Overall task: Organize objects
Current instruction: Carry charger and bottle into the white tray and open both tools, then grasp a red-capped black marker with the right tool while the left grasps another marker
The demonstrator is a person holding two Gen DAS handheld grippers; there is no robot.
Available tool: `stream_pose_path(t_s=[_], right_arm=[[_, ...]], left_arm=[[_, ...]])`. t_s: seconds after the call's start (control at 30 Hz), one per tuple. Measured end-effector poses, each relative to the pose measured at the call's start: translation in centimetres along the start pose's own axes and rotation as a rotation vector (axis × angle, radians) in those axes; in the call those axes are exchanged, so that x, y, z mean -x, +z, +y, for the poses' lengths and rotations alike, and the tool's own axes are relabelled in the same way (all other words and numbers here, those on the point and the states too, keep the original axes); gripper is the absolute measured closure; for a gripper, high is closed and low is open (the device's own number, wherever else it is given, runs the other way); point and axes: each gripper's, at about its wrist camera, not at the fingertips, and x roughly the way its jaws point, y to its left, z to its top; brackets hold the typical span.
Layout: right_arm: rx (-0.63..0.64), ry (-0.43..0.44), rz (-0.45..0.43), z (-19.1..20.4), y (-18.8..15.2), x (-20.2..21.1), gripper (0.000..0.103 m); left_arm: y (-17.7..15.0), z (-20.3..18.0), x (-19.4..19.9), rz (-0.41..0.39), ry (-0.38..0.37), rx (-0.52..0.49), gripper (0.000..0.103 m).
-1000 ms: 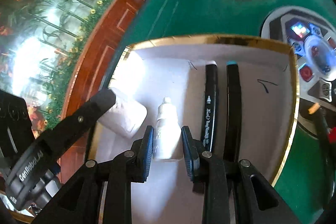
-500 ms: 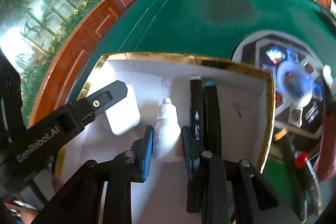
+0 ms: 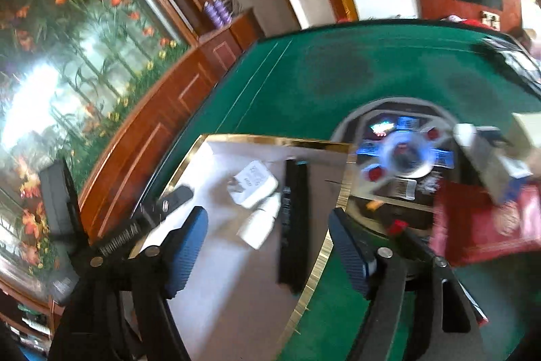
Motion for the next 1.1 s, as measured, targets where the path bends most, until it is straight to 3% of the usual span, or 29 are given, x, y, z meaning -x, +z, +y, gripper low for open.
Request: stream_pose_path(t_s=[0.17,0.43,0.53,0.6,0.7,0.77,0.97,1.1], right_arm=[[-0.097,0.005,-0.041,-4.0,-1.2,4.0,0.023],[-0.176,-0.086,-0.027,-11.6,-4.2,7.8,0.018],[-0.199,-0.099,-0.032,-13.7,-5.1,8.7,0.018],[-0.217,-0.104,-0.044,-15.0,-5.4,9.3,0.018],[-0.24,-0.1,-0.022,-16.5,-5.6,9.1,0.018],[-0.239,-0.103,0.005,-16.6,-5.7,8.3,0.018],[-0.074,-0.189,0.078,-15.1,-6.5,5.9,0.019],[0.021,-0.221,0.076,-13.7,-6.2,5.3,0.02]], left_arm=[[-1.9,1.6,0.4,0.063,-0.013,0.067,0.026],[-2.8,2.6,2.4,0.066,-0.072,0.127,0.026],[-2.5,0.0,5.6,0.0,-0.123,0.063,0.024],[-3.0,-2.5,7.8,-0.029,-0.184,0.007,0.016],[-4.5,-6.3,9.6,-0.043,-0.266,-0.047,0.013],[-6.0,-9.0,9.8,-0.03,-0.312,-0.096,0.013],[-11.0,-14.9,7.5,0.048,-0.328,-0.286,0.013],[-12.7,-16.0,4.9,0.146,-0.322,-0.283,0.013]])
